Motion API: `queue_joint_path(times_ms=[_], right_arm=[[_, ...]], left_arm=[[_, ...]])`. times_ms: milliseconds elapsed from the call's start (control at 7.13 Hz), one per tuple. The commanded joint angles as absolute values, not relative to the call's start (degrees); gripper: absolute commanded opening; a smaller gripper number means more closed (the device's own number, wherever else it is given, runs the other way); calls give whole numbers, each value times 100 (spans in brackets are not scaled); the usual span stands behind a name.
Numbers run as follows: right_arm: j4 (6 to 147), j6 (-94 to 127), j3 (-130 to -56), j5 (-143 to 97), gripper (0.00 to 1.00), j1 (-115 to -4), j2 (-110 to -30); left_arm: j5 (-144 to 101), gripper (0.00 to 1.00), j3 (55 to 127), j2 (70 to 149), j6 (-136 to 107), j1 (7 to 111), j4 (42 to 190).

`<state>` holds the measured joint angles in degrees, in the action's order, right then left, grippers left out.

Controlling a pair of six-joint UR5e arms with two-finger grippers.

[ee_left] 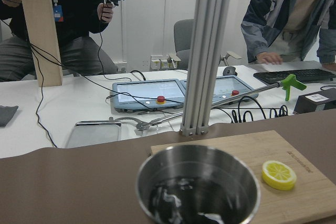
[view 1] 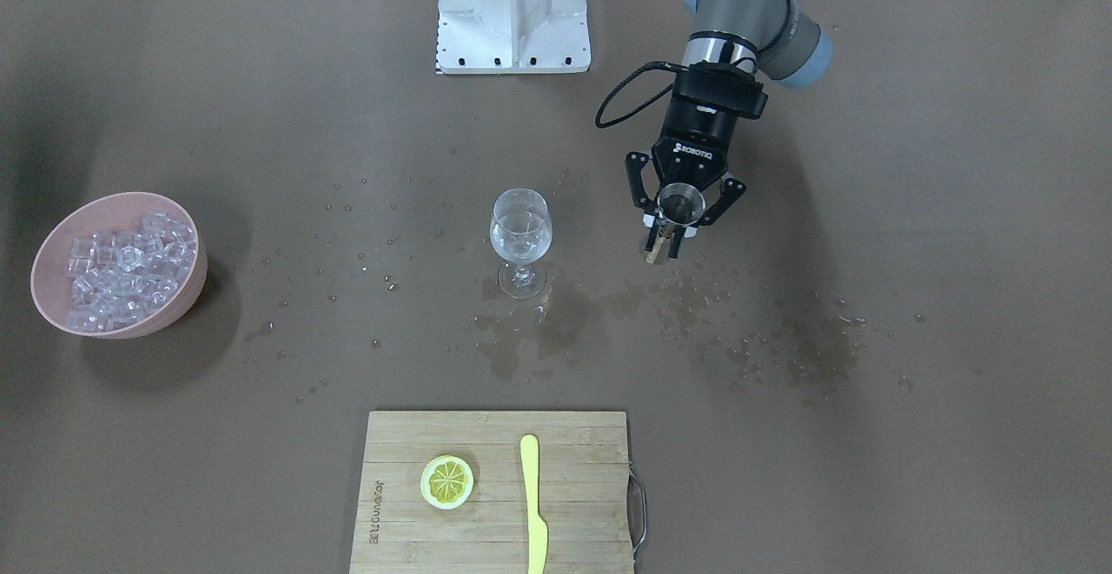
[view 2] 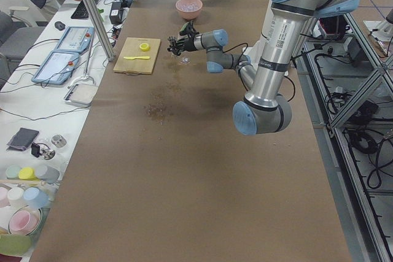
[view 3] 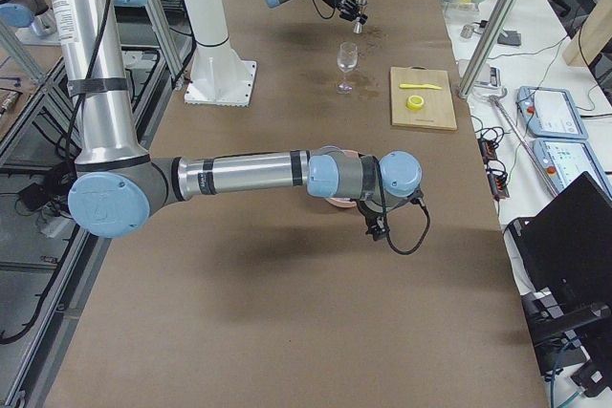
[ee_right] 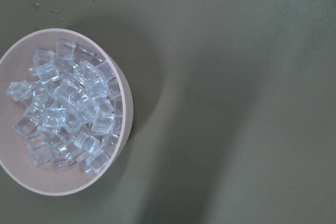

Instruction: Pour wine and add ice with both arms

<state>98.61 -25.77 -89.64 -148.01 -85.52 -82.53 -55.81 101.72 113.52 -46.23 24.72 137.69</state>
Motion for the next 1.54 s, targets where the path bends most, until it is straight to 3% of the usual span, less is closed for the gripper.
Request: queue_joint_path(times_ms=[0, 281, 701, 1403], right_arm=[[9861, -2575, -8930, -14827, 100, -8552, -8253], [9861, -2584, -8930, -14845, 100, -8552, -8253], [9861, -2584, -8930, -14845, 100, -8552, -8253], [9861, -2584, -8895, -14845, 100, -8552, -8244]], left_arm=[[-5100, 0, 10134, 11654, -3774, 2102, 13386], [-5089, 0, 10125, 11680, -3168, 1960, 13212], [-4792, 0, 10178, 12303, -2953, 1942, 11449], [-4421, 0, 10292, 12708, -1419, 1714, 10242]])
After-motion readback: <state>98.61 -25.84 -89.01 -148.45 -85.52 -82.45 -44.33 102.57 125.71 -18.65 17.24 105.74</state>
